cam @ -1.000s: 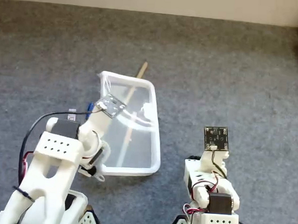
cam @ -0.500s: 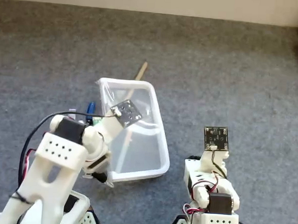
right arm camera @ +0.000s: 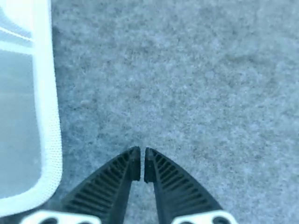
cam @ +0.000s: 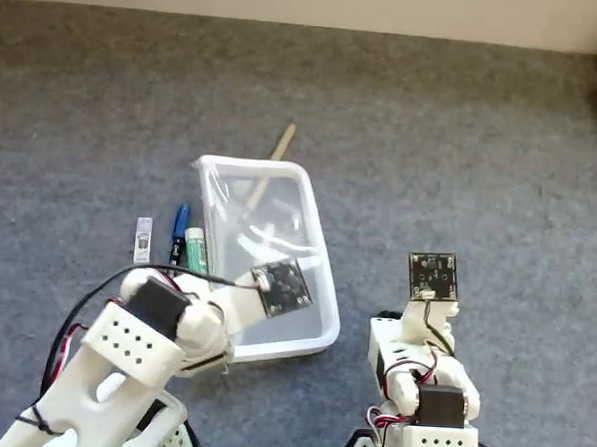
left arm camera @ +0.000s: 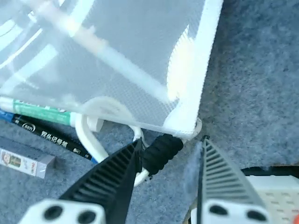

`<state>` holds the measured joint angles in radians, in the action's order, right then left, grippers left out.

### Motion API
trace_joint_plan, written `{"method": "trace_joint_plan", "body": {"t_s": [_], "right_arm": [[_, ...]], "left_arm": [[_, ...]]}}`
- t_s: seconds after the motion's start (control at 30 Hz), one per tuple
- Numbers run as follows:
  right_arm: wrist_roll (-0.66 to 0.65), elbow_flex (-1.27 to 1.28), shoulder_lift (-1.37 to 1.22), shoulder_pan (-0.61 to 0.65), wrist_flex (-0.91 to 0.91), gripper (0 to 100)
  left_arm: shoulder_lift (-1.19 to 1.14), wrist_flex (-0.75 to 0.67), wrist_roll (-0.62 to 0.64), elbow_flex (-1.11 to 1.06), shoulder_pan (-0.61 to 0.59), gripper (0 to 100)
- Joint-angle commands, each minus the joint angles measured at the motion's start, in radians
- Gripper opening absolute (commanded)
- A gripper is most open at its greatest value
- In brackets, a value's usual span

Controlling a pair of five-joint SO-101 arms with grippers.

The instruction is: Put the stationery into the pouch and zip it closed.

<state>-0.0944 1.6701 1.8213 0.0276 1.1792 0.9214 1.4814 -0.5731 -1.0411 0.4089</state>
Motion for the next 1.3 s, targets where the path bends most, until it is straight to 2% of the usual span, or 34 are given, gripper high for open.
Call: {"method": "trace_joint_plan", "body": {"t_s": [0.0,0.1,0.3,0.53,0.67,1.07,1.27], "right_arm": [[-0.011,0.119,0.015,-0.01,-0.001,2.3],[-0.011,0.119,0.015,-0.01,-0.001,2.3],[-0.011,0.119,0.015,-0.01,-0.005,2.3],[-0.011,0.119,0.015,-0.01,-0.007,2.3],[-0.011,0.119,0.015,-0.01,-0.007,2.3],[-0.011,0.119,0.015,-0.01,-0.007,2.3],[-0.011,0.119,0.015,-0.01,-0.007,2.3]], "left_arm": [[0.019,-0.097,-0.002,-0.051,0.048,20],[0.028,-0.184,-0.002,-0.097,0.004,20],[0.028,-0.307,0.002,-0.051,-0.209,20],[0.021,-0.474,0.302,-0.019,-0.237,20],[0.019,-0.562,0.379,-0.024,-0.255,20],[0.019,-0.539,0.382,0.059,-0.446,20],[0.019,-0.535,0.465,0.058,-0.492,20]]}}
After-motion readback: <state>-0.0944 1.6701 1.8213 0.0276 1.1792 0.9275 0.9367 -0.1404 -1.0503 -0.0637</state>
